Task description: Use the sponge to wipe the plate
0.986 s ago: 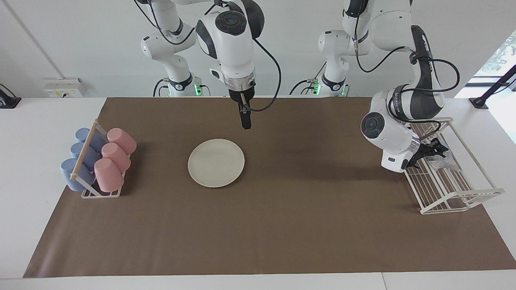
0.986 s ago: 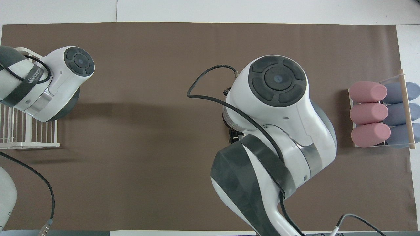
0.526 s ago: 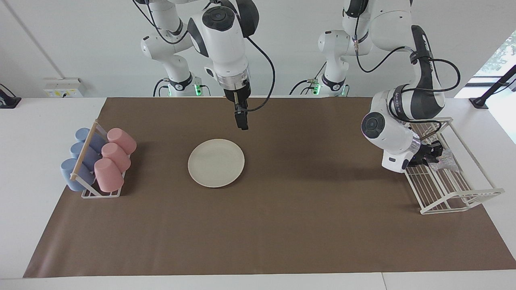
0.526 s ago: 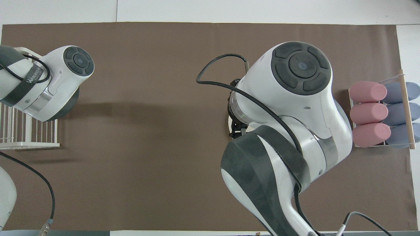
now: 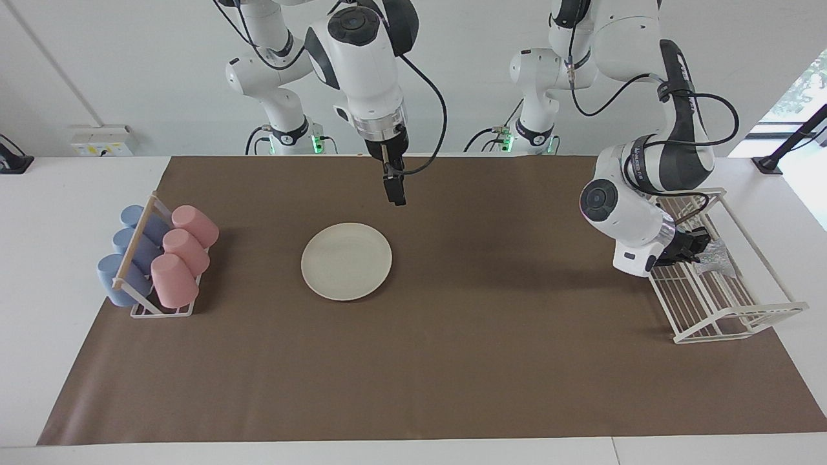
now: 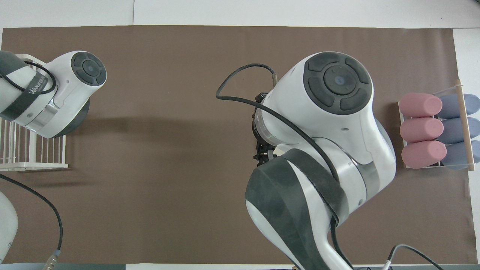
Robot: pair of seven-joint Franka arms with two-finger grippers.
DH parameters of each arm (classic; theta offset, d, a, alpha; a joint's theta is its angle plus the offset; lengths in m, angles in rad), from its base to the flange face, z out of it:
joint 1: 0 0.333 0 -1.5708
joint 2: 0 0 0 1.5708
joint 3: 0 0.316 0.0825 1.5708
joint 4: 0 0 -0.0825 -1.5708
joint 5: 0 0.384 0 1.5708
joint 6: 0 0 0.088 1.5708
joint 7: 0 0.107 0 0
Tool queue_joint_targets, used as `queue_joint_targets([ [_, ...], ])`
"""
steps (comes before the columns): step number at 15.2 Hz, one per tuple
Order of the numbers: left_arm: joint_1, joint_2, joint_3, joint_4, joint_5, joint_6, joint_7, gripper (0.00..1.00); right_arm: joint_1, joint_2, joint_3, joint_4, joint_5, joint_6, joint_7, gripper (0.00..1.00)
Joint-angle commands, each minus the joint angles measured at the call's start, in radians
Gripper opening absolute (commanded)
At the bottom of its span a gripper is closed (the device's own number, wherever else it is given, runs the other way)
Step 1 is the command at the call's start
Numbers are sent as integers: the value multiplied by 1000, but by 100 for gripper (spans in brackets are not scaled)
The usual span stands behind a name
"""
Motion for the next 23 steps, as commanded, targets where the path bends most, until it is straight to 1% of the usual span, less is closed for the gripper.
queue_joint_targets([
  [1,8,15,1,36,27,3,3,0,43,-6,1,2,-6,-44,43,100],
  [3,6,9,1,74,32,-8,32,0,46,-7,1,11,-24,-94,43,100],
  [4,6,4,1,100,26,-26,83,0,53,-6,3,25,-46,-111,43,100],
  [6,6,1,4,170,-21,-63,179,0,54,-3,3,34,-51,-113,42,100],
  [7,6,0,5,212,-102,-86,212,0,55,-3,3,34,-54,-110,42,100],
  [8,14,-5,7,264,-208,-112,243,0,55,-3,3,33,-58,-110,40,100],
  [9,16,-5,5,292,-257,-143,247,0,54,-1,3,31,-58,-107,40,100],
  [10,16,-5,4,310,-323,-180,247,0,54,-1,3,33,-58,-107,40,100],
  [12,17,-7,7,359,-496,-220,245,0,54,-1,3,31,-58,-104,40,100],
  [14,26,-8,10,384,-700,-238,243,0,52,-1,3,30,-58,-102,40,100],
  [17,95,-37,8,384,-999,-237,236,0,54,-1,3,30,-57,-102,40,100],
  [19,159,-45,5,379,-1250,-223,233,0,54,-1,3,30,-57,-99,40,100],
  [20,169,-59,5,364,-1328,-221,233,0,54,-1,3,31,-57,-98,40,100],
  [21,169,-65,4,341,-1371,-220,234,0,54,-1,3,30,-57,-92,40,100],
  [23,178,-100,5,263,-1504,-161,236,0,54,-1,3,30,-55,-92,42,100],
])
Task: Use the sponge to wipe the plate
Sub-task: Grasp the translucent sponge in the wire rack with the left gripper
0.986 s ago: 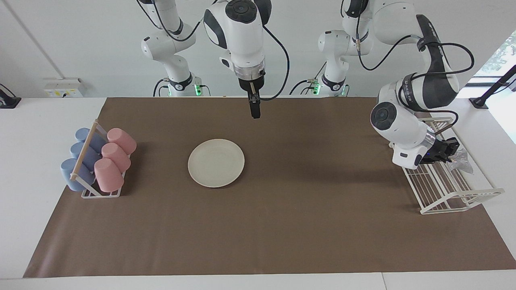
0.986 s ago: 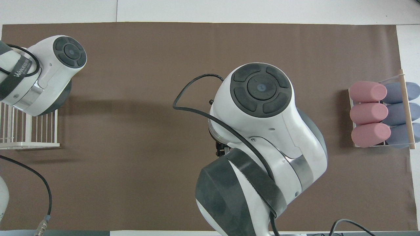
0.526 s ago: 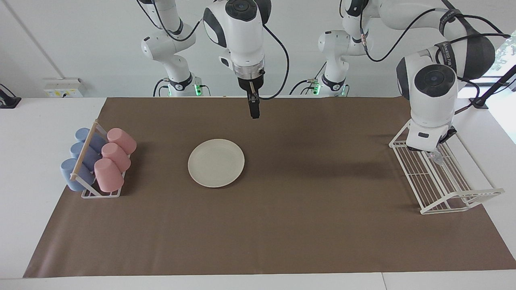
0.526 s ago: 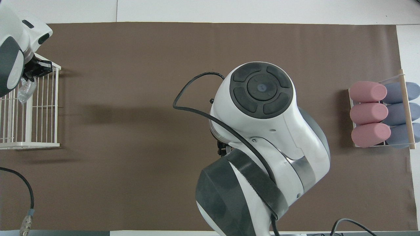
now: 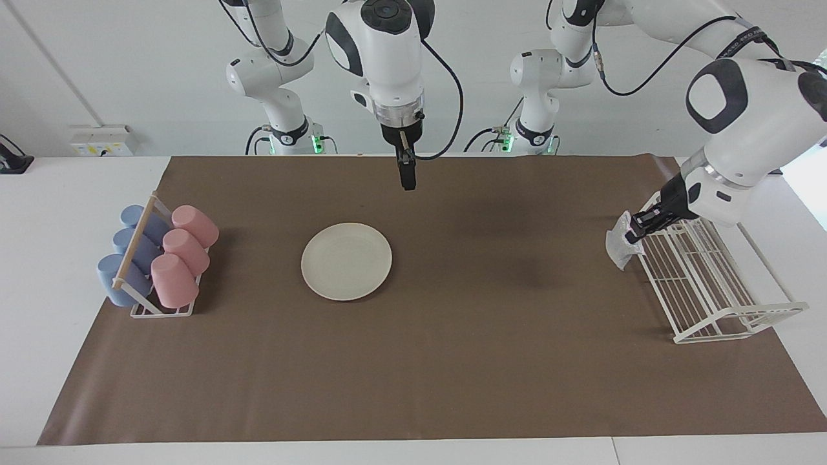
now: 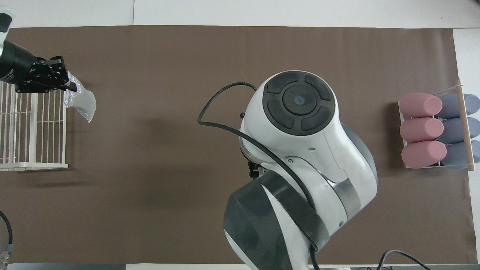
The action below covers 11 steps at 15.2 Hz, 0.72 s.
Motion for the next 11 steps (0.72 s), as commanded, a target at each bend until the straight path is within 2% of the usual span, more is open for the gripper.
queue_joint_targets([
  [1,20,-77,-8,-150,-180,91,7,0,-1,0,3,7,-13,1,16,100],
  [5,10,-181,-10,-379,-435,217,68,0,-3,2,3,7,-14,6,16,100],
  [11,8,-310,-10,-655,-736,222,345,0,0,2,3,7,-16,6,18,100],
])
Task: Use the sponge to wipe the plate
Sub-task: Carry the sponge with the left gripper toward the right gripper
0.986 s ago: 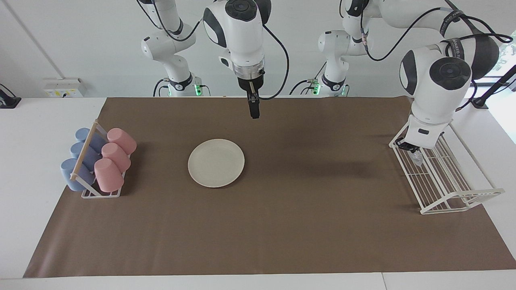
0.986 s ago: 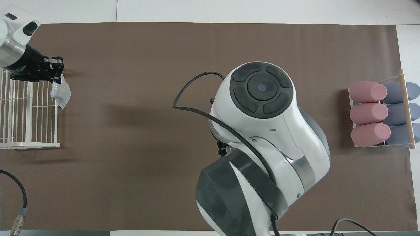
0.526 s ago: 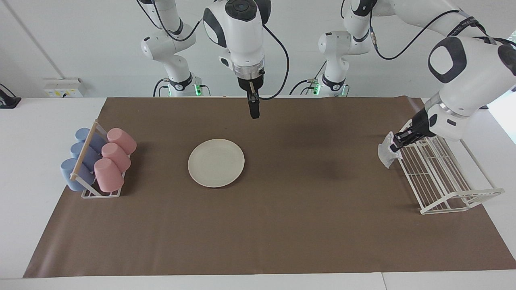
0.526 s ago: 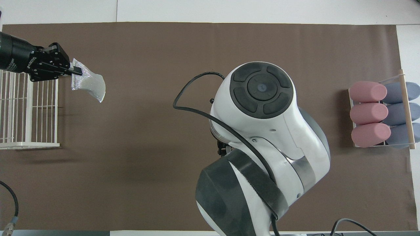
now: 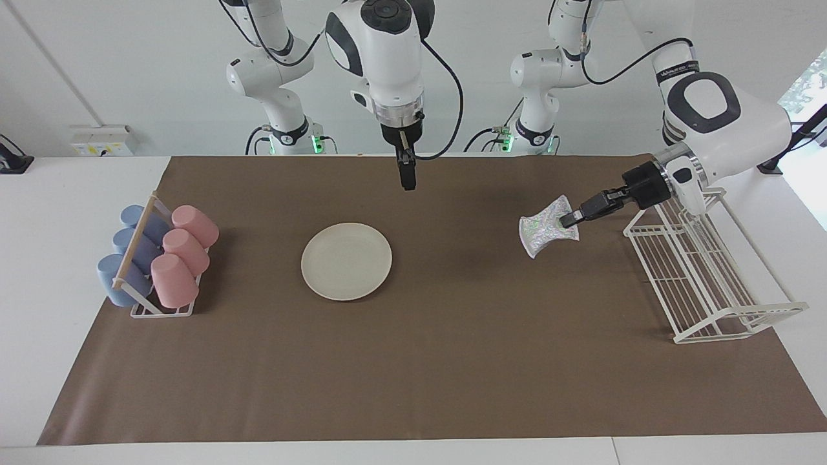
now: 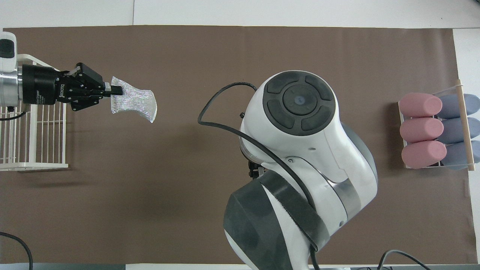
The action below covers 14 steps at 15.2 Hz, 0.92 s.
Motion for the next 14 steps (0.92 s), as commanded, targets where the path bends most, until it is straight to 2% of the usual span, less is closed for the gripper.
queue_joint_targets([
  [1,2,-118,-6,-227,-144,38,193,0,0,2,4,5,-16,5,18,100],
  [3,-8,-156,-10,-323,-206,35,310,0,0,2,4,5,-16,5,18,100],
  [9,-77,-195,-13,-482,-407,0,463,0,0,2,4,5,-16,37,16,100],
  [14,-133,-199,-12,-538,-522,-18,537,0,0,3,4,4,-17,65,12,100],
])
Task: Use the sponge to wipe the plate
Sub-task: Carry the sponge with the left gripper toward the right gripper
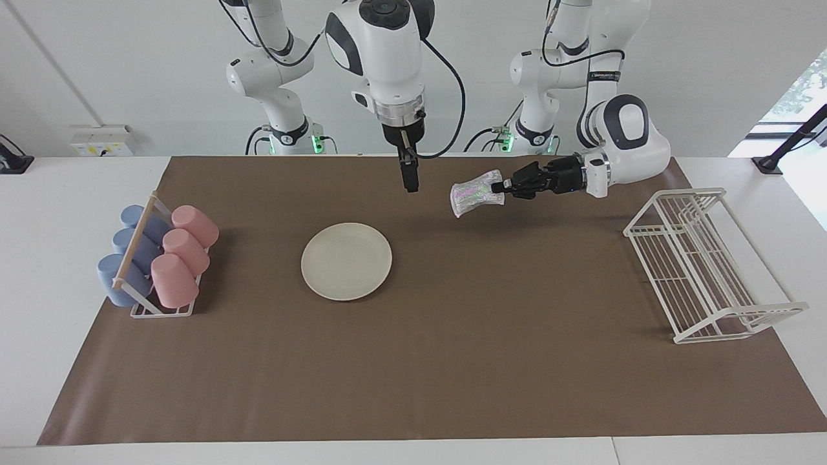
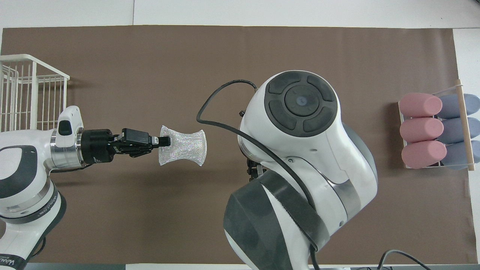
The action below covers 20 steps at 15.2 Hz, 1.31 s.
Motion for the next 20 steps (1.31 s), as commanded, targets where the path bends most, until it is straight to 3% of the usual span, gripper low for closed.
queue_joint_targets([
  [1,-35,-37,14,-52,-74,-6,41,0,3,10,4,5,-17,30,12,100],
  [9,-105,-39,14,-87,-182,-4,119,0,51,69,4,7,-5,136,18,100],
  [20,-97,-30,17,-84,-190,2,152,0,121,40,8,-76,17,182,38,100],
])
